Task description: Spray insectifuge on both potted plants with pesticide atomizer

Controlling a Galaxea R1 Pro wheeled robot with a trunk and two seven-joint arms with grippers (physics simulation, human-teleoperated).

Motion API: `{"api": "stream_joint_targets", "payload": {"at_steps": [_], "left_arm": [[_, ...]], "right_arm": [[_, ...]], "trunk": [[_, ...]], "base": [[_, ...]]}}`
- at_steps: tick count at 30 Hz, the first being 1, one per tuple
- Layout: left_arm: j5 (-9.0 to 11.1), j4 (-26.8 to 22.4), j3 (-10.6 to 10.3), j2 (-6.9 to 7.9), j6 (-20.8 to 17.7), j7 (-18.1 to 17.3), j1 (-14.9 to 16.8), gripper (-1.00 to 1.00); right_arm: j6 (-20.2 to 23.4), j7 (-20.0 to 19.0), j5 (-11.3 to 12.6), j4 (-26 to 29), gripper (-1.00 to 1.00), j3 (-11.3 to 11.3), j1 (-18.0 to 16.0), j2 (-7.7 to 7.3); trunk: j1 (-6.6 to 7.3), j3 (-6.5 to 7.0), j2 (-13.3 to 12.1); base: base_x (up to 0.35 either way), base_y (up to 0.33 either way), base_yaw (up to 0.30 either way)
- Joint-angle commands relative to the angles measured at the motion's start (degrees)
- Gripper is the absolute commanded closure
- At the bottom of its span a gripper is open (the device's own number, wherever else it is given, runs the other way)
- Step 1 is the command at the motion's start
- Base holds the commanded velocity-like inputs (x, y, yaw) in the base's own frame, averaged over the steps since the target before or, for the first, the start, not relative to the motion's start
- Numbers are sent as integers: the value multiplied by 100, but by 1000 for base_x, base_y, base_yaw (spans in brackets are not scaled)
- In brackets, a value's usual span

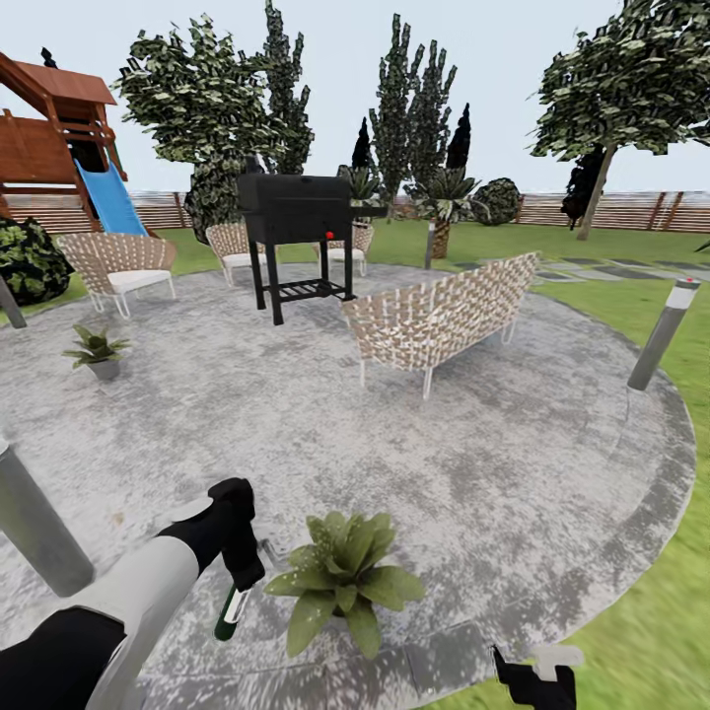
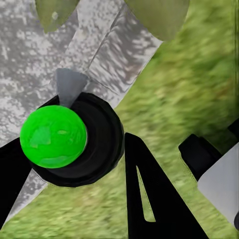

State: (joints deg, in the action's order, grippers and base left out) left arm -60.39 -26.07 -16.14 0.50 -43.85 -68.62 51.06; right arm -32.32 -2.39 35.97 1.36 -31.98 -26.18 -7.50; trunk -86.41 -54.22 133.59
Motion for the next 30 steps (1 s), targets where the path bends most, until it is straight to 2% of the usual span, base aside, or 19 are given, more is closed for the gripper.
{"api": "stream_joint_targets", "payload": {"at_steps": [1,12,18,30], "left_arm": [[-26,-7,-26,3,-49,-46,-5,100],[-33,-3,-29,10,-76,-45,-17,100],[-36,-3,-18,67,-78,-19,-46,100],[-26,0,5,47,-71,-3,-61,100]], "right_arm": [[-11,-25,60,0,-100,-35,-1,-9],[-11,-25,60,4,-100,-37,-1,-4],[-11,-25,60,4,-100,-37,-1,6],[-11,-25,57,4,-100,-37,-1,12]], "trunk": [[1,-6,2],[1,-6,2],[1,-6,2],[1,-6,2]], "base": [[16,-268,4],[-164,-225,0],[-35,-26,12],[47,-24,233]]}}
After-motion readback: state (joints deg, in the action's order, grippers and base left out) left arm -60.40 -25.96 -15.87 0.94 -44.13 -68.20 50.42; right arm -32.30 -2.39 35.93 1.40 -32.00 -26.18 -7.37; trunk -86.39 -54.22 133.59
